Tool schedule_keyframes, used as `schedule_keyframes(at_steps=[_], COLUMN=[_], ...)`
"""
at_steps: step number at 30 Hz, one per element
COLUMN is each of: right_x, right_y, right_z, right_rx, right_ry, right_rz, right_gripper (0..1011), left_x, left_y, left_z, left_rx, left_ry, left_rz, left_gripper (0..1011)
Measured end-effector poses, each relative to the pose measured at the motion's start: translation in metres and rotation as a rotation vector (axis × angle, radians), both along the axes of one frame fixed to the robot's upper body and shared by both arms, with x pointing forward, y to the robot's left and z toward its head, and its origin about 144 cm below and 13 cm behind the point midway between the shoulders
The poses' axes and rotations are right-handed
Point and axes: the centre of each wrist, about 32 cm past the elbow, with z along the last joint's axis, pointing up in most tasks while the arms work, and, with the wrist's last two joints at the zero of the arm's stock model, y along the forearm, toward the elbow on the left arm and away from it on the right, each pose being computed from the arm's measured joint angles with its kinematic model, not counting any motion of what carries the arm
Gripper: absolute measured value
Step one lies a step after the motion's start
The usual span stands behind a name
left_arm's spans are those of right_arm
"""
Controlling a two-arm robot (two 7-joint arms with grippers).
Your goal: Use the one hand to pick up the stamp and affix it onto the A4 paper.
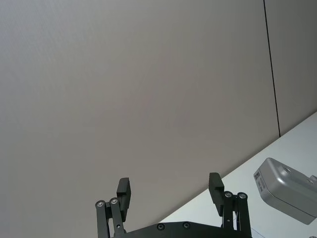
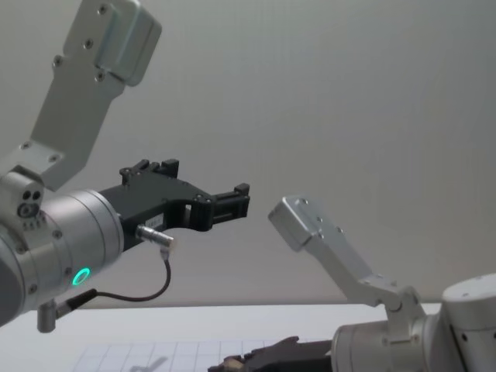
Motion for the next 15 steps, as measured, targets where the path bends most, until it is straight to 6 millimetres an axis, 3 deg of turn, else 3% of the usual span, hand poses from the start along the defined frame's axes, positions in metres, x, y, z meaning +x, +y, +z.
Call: schedule_keyframes(at_steps=[15], right_x=[-0.0065], right_y=[-0.0010], right_z=[-0.0068], right_rx=[0.002], right_ry=[0.023], right_rz=[0.012], right_gripper=[218], left_x=[0.0000], left_y=[0.0000], left_z=[0.0000], left_rx=[0.000], left_ry=[0.000], left_rz=[0.000], left_gripper=[1001])
